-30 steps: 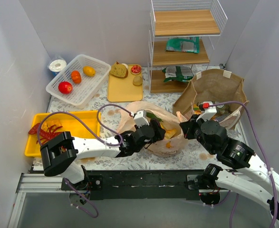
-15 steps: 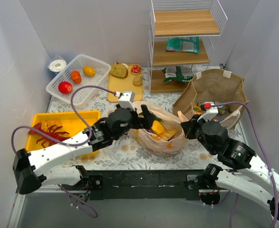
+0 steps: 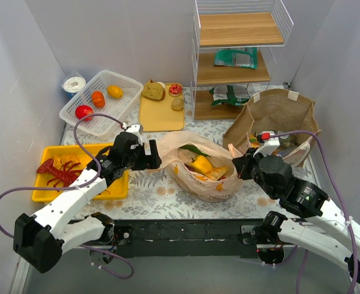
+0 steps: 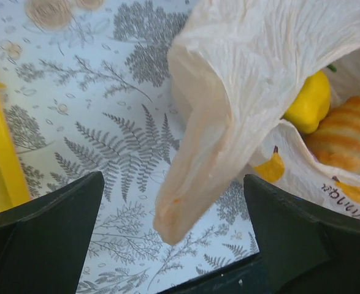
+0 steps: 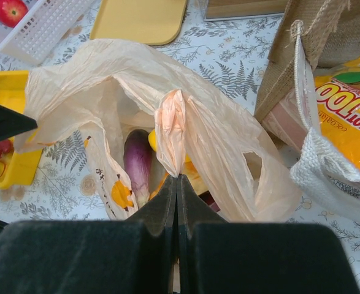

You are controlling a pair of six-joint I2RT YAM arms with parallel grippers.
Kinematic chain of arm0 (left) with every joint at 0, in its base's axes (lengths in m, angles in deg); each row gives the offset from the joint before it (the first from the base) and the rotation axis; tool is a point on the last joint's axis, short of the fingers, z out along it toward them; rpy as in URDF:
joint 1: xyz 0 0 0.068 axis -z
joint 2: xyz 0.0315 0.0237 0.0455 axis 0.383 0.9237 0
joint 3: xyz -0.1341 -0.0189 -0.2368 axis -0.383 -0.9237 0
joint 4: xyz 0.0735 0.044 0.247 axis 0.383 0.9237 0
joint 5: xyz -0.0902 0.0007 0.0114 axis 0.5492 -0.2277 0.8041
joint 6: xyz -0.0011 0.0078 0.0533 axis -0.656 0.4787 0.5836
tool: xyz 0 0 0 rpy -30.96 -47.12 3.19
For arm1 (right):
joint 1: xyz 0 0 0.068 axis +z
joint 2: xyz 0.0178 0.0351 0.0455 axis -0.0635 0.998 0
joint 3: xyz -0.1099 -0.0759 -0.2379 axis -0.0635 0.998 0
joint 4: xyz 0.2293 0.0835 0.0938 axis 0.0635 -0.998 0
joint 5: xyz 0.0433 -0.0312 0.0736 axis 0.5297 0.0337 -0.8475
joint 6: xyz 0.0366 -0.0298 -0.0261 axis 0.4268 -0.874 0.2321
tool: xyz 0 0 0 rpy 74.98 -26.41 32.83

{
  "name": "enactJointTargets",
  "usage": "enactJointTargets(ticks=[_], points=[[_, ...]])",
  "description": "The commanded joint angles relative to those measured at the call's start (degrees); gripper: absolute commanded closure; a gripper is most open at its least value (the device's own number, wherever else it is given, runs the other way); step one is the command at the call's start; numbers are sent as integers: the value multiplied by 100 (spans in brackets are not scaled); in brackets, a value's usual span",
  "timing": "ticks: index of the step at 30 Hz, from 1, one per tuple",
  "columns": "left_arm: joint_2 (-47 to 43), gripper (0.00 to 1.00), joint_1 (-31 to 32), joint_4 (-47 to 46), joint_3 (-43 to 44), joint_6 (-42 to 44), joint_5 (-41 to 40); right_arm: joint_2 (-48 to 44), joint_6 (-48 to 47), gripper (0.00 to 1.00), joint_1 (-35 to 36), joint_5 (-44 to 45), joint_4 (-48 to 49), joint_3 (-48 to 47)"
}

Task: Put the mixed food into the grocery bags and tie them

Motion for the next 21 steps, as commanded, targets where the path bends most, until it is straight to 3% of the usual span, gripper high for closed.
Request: enactJointTargets(ticks=[1, 4, 7, 10, 11, 14, 21], points=[[-93, 2, -30, 27, -217, -226, 869, 32, -6, 99, 1, -11, 138, -168], [-207, 3, -30, -193, -463, -420, 1158, 50, -15, 99, 1, 33, 155, -142], [-269, 17, -30, -544, -761, -613, 1745, 137, -94, 99, 1, 41, 243, -116], [-243, 55, -30, -922, -834, -702, 2213, 330, -357, 99, 1, 103, 287, -299], [-225, 80, -30, -906, -738, -702, 2188, 392, -593, 99, 10, 155, 305, -492], [-137, 100, -30, -538, 26, -684, 1855, 769, -1007, 99, 1, 296, 244, -1245], [-93, 100, -30, -106, 1855, -939, 2257, 1500, -1957, 99, 1, 454, 120, -2978]])
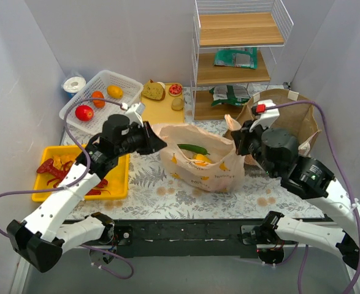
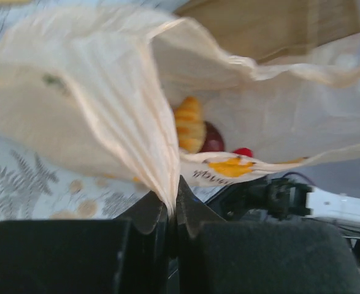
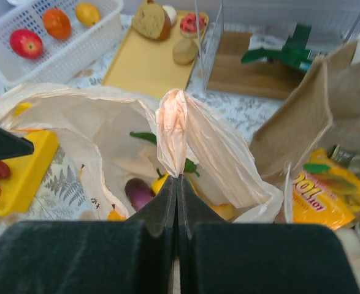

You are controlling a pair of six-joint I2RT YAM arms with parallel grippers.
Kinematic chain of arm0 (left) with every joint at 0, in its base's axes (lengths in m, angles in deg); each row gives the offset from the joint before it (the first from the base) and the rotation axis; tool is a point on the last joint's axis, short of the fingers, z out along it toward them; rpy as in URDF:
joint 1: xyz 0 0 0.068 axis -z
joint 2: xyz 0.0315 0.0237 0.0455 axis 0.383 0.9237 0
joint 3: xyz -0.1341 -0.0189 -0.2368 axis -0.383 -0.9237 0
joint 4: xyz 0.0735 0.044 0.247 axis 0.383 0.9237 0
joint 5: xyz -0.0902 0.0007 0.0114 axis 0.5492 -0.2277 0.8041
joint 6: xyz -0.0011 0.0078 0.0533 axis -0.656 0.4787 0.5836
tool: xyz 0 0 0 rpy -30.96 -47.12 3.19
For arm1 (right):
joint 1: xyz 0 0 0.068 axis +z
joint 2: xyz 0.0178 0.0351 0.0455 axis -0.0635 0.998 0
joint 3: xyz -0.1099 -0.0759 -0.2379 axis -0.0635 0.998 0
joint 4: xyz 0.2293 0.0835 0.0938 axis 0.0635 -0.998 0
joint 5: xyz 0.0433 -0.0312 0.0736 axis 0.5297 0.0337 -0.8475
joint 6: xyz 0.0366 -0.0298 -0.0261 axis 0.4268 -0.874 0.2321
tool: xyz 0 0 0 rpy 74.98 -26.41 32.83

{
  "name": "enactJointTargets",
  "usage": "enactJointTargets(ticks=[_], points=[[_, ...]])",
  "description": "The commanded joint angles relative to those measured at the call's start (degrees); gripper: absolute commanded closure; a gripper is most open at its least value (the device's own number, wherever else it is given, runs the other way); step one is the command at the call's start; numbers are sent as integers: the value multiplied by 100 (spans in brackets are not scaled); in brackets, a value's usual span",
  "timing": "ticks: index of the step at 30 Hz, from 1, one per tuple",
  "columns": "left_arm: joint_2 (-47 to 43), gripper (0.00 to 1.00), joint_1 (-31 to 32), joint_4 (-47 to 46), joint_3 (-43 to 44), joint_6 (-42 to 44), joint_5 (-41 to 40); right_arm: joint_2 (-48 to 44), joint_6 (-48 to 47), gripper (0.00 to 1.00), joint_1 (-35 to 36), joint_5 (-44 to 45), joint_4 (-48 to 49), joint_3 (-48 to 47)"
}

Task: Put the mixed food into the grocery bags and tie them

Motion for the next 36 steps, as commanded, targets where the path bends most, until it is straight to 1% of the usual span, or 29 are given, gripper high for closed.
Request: enactJointTargets(ticks=[1, 3, 6, 12, 14, 18, 19, 20, 21, 22, 23, 24, 25, 26, 28, 29, 30, 31, 32, 34, 35, 36], points=[[-235, 100, -26, 111, 951, -309, 496, 136, -822, 99, 1, 260, 269, -1059], [-314, 100, -26, 120, 1092, -415, 680, 128, -911, 99, 1, 295, 330, -1209], [-499, 100, -26, 181, 997, -574, 848, 5, -964, 99, 1, 400, 471, -1157], [-973, 100, -17, 6, 487, -829, 1033, -356, -693, 99, 10, 647, 568, -86], [-1009, 100, -26, -21, 267, -733, 902, -426, -543, 99, 1, 664, 498, 300], [-807, 100, -17, 154, 222, -65, 805, -531, -253, 99, 1, 577, 305, 618], [-728, 100, -26, 198, 248, 206, 770, -584, -270, 87, 1, 542, 200, 610], [-693, 100, -17, 190, 344, 313, 743, -602, -287, 78, 1, 437, 164, 584], [-675, 99, -26, 199, 398, 409, 734, -619, -331, 67, 10, 384, 103, 470], [-666, 93, -26, 138, 450, 628, 726, -620, -436, 50, 1, 331, -11, 391], [-675, 87, -26, 85, 520, 700, 725, -620, -489, 43, 1, 200, -82, 303], [-675, 79, -26, 32, 634, 814, 717, -620, -577, 39, 1, 120, -135, 198], [-692, 53, -17, -90, 705, 1006, 717, -611, -760, 34, 1, 32, -187, 31], [-710, 41, -17, -152, 767, 1121, 699, -619, -832, 32, 1, -73, -188, -66], [-736, 21, -17, -249, 960, 1332, 481, -620, -902, 28, 1, -100, -179, -276], [-771, 7, -17, -241, 1021, 1533, 314, -637, -981, 27, 1, -74, -127, -321], [-798, 2, -17, -249, 1161, 1622, -79, -689, -1025, 27, 1, -91, -57, -374], [-841, 2, -26, -310, 1198, 1710, -292, -742, -1104, 26, 1, -100, 48, -418], [-868, 2, -26, -354, 1224, 1781, -503, -786, -1314, 26, 1, -222, 363, -410], [-834, 2, -26, -425, 1346, 1957, -1134, -901, -1604, 25, 1, -503, 742, -383], [-764, 2, -26, -469, 1391, 2027, -1216, -883, -1841, 25, 1, -896, 1040, -435], [-563, 2, -35, -513, 1435, 2141, -1313, -718, -1869, 25, 1, -996, 1104, -514]])
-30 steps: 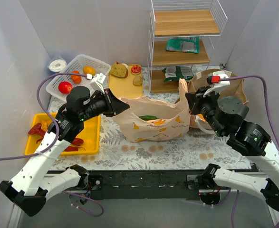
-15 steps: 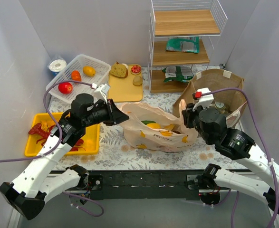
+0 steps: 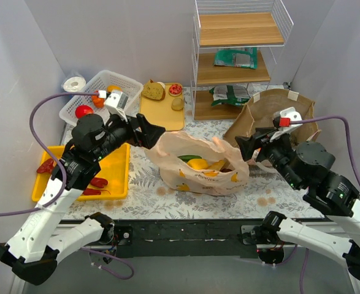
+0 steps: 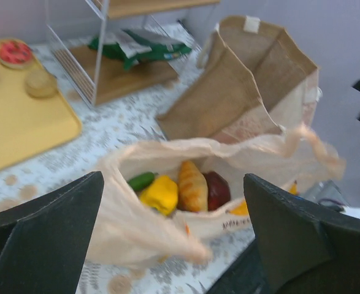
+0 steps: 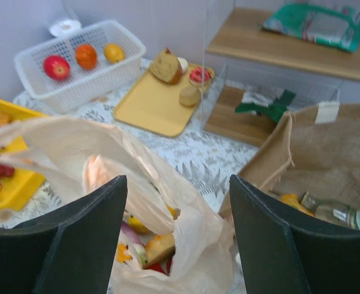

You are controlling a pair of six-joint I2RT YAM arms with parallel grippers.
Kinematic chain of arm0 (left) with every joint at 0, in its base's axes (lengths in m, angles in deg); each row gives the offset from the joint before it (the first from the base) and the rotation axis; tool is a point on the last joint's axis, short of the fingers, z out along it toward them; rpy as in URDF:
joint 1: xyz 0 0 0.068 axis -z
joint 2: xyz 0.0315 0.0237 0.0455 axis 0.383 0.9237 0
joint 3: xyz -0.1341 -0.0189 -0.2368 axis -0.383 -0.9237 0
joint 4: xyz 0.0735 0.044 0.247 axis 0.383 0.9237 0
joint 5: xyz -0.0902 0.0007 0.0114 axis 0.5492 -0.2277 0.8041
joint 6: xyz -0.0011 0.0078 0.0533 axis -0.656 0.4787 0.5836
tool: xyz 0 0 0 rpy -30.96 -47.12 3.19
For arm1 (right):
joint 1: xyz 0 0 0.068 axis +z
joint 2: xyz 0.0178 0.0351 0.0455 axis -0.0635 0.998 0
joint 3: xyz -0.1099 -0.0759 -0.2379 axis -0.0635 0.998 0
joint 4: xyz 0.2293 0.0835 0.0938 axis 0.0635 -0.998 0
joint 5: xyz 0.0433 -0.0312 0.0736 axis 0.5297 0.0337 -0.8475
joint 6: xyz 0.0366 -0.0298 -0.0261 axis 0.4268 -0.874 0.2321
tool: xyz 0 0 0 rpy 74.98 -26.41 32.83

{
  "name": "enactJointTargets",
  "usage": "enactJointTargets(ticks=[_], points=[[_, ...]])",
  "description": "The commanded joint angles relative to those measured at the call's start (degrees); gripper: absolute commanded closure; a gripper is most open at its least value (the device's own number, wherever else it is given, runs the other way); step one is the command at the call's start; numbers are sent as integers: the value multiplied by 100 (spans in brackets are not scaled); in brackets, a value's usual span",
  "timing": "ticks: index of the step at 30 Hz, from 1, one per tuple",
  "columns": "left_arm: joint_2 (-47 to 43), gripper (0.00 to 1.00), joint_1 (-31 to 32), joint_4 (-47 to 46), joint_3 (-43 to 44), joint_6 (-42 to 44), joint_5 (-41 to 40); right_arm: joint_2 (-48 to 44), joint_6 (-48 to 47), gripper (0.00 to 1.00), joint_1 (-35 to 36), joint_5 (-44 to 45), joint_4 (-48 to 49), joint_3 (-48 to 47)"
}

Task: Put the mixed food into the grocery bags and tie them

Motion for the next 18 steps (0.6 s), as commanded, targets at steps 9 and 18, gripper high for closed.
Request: enactJointTargets(ticks=[9, 18], points=[[1381, 2, -1070, -1037, 1045, 614, -730, 2695, -1453, 21, 3, -3319, 518, -2243], [1778, 2, -1590, -1659, -437, 939, -246, 3902, -3131, 9, 802, -5019, 1081, -2157]])
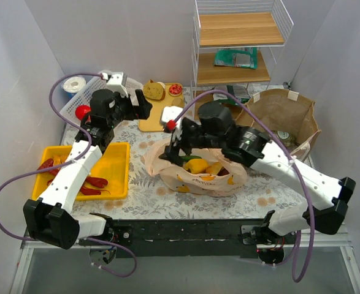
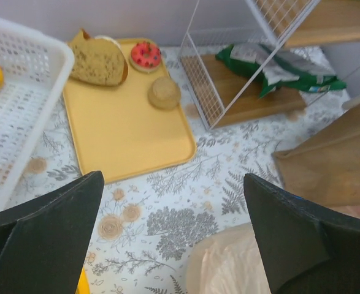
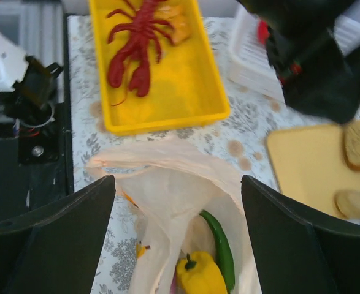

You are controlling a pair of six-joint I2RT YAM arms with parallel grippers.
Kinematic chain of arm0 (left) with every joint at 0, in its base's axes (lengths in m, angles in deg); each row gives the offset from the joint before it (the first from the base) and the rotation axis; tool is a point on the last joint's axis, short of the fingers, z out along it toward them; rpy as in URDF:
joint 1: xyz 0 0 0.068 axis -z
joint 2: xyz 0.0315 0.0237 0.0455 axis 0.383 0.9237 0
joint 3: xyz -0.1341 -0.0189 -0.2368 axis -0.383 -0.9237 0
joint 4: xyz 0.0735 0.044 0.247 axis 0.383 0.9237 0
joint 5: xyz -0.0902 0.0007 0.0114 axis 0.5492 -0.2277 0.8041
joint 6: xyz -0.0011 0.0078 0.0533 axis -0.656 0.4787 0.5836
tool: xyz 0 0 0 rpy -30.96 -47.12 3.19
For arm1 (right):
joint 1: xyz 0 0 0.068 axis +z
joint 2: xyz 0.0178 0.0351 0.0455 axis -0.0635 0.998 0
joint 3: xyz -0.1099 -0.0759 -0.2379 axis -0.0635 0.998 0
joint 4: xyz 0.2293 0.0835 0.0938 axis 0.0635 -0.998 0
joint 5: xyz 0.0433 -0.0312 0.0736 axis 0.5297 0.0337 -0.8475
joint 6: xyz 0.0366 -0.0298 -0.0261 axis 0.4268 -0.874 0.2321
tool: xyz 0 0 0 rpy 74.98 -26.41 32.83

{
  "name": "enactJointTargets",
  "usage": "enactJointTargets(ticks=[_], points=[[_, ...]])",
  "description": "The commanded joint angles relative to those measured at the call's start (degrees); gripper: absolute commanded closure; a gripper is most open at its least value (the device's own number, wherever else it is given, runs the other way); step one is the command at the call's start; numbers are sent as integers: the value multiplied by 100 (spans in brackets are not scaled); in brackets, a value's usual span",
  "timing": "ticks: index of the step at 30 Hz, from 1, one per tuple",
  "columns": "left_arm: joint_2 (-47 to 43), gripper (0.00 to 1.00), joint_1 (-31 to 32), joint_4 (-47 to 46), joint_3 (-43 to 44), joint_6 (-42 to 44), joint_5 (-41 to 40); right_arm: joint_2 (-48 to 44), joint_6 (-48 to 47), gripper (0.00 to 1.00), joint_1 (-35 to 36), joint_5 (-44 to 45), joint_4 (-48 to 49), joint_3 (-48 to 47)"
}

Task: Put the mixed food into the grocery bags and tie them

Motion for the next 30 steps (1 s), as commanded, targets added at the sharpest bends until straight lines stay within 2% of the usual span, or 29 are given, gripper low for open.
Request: enactJointTargets(ticks=[1, 6, 9, 19, 26, 29, 30], points=[[-242, 2, -30, -487, -776, 244, 323, 254, -1069, 9, 477, -807, 473, -157], [-190, 2, -232, -470, -900, -54, 542, 466, -2079, 5, 855, -852, 1140, 158], [-146, 2, -267, -435, -944, -151, 736, 615, -2571, 5, 1084, -773, 1098, 238], [-22, 2, -522, -339, -900, -327, 780, 1063, -2854, 8, 1216, -852, 220, 106], [65, 2, -592, -321, -874, -397, 982, 1160, -3012, 11, 1225, -606, -10, 194], [57, 2, -601, -339, -874, -380, 1053, 1230, -3074, 15, 1216, -579, -63, 194], [39, 2, -610, -365, -882, -362, 1070, 1231, -3109, 20, 1207, -562, -80, 203]])
